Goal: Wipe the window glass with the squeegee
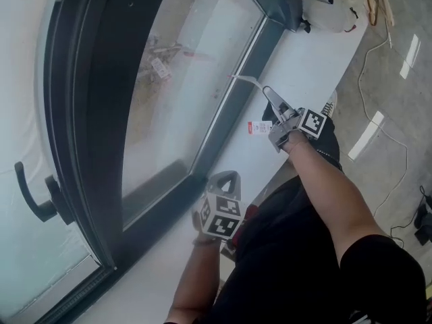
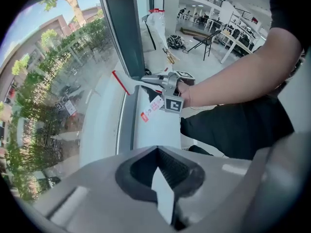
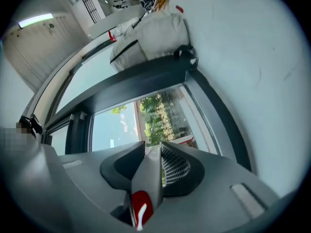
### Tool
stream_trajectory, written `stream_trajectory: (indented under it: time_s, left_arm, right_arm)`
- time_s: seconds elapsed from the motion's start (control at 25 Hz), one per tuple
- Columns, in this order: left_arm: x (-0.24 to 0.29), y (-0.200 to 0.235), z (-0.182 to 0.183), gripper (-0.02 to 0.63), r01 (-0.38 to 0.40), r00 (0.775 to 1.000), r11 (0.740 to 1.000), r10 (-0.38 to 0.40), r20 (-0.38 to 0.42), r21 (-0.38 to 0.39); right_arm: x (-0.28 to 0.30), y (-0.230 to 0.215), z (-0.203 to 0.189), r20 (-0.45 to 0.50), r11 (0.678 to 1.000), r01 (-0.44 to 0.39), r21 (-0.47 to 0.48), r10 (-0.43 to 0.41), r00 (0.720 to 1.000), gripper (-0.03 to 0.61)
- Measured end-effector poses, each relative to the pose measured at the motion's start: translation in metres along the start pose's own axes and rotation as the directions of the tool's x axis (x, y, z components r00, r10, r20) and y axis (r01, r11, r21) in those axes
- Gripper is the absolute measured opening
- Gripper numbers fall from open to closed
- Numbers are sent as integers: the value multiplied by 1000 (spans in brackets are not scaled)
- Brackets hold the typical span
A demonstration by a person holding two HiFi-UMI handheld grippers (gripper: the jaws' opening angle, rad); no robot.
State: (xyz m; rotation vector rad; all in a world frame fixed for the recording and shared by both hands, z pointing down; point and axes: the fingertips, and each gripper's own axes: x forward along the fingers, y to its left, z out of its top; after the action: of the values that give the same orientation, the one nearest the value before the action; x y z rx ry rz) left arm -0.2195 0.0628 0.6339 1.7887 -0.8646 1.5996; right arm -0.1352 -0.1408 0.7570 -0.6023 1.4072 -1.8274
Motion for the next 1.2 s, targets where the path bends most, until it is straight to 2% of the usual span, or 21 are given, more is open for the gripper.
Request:
stream_trajectory:
  time_s: [0.12,0.2,0.32,0.56,0.88,1.2]
  left_arm:
    - [6,6,21,0,7,1000,1000,-7,-4,17]
    - [9,7,36,0,13,1000,999,-13,-2,33]
    - [18,10,57,0,21,1000,999,-21,4,47]
    - [53,17,82,0,35,999,997,-33,-22,75]
    - [87,24,83,0,64,997,994,-60,-46,84]
    - [114,0,72,0,136,989,989,-132,-59,57]
  right_arm:
    - [3,1,63,135,1000,6,-1,-6,991,129]
    - [9,1,98,190,1000,7,-15,-4,982,129]
    - [23,0,135,214,999,1,-54,10,977,129]
    - [57,-12,184,224,994,-12,-108,36,974,129]
    - [80,-22,208,255,990,-98,-98,120,960,130]
    - [86,-39,211,262,986,-153,-61,163,951,130]
